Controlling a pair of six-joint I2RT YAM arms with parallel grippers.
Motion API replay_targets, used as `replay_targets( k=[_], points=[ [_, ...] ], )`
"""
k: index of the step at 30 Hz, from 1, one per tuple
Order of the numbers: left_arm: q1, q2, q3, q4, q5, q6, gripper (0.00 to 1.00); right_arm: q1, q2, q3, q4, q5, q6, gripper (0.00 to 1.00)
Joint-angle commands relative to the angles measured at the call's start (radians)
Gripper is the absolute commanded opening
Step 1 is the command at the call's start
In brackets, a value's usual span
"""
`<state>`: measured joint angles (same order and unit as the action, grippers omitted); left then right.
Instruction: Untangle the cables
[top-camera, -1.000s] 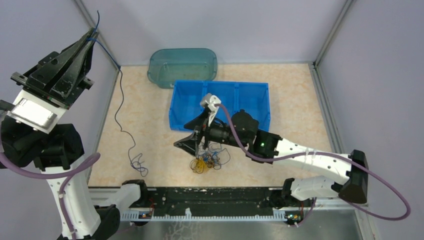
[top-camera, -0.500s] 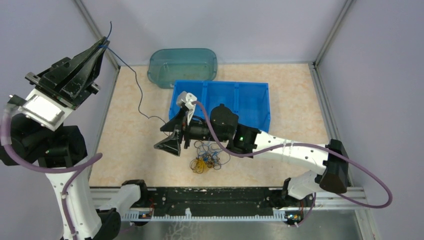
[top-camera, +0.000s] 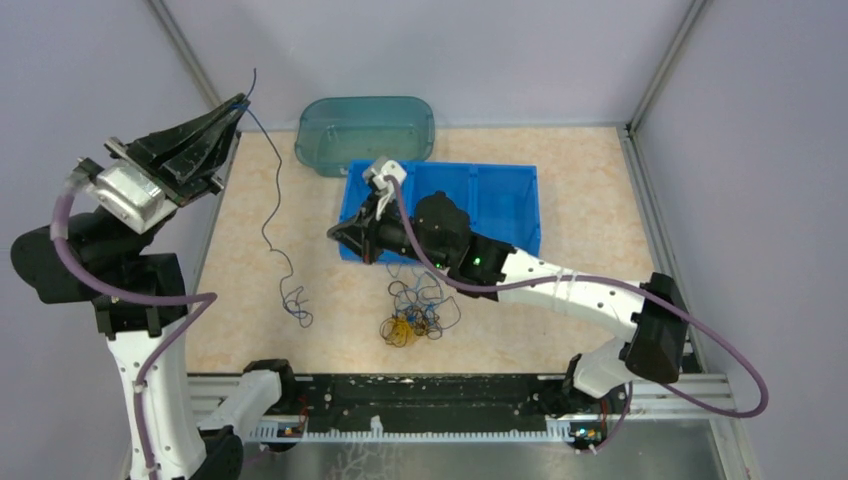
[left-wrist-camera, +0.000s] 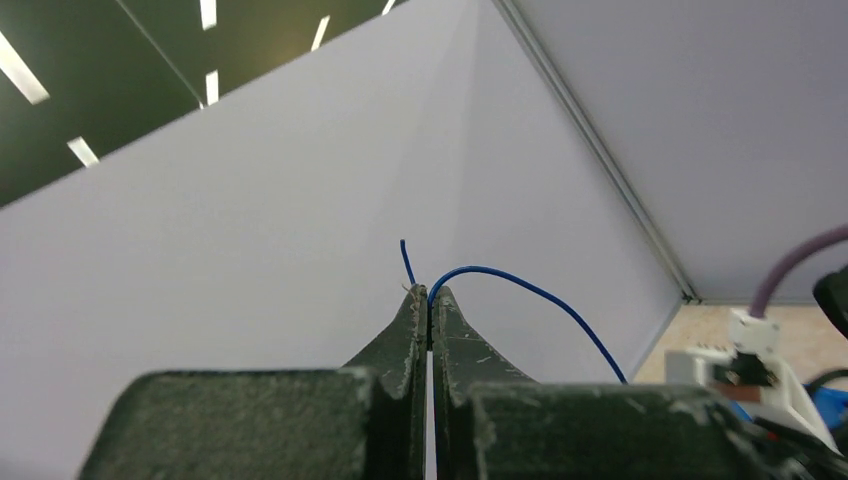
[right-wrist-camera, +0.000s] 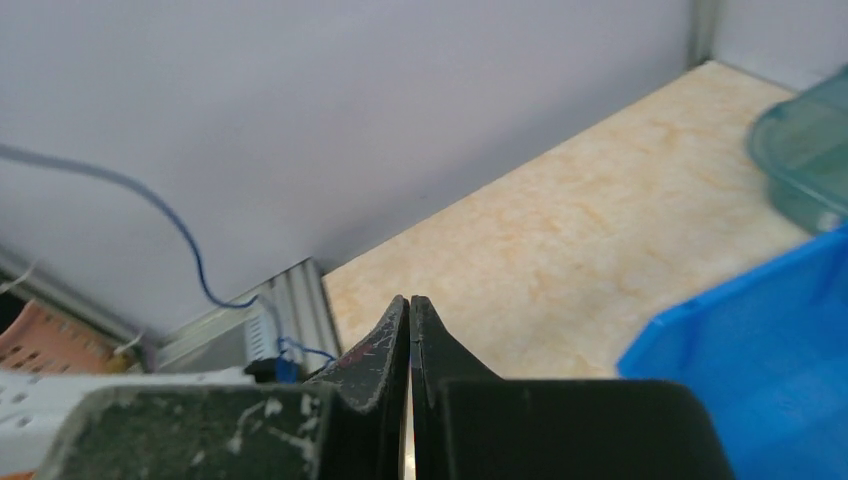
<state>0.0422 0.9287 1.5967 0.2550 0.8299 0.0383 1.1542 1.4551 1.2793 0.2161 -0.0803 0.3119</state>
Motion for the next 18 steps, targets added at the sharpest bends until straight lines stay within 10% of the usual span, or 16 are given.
replay_targets(
  k=[1,3,8,18],
  points=[
    [0.006,-0.019,-0.073,-0.132,-0.026,0.045,0.0,-0.101,-0.008,-0.005,0.041,0.073,0.038,0.0],
    [0.005,-0.015,-0.099,-0.158,-0.037,0.063,0.0,-0.129,-0.016,-0.039,0.056,0.026,0.044,0.01],
    [0.005,0.007,-0.139,-0.125,-0.037,0.073,0.0,-0.136,-0.062,-0.12,0.063,-0.008,0.015,0.58],
    [-0.052,0.143,-0.117,-0.122,-0.133,0.029,0.0,-0.151,-0.161,-0.182,-0.04,0.22,-0.009,0.93]
  ],
)
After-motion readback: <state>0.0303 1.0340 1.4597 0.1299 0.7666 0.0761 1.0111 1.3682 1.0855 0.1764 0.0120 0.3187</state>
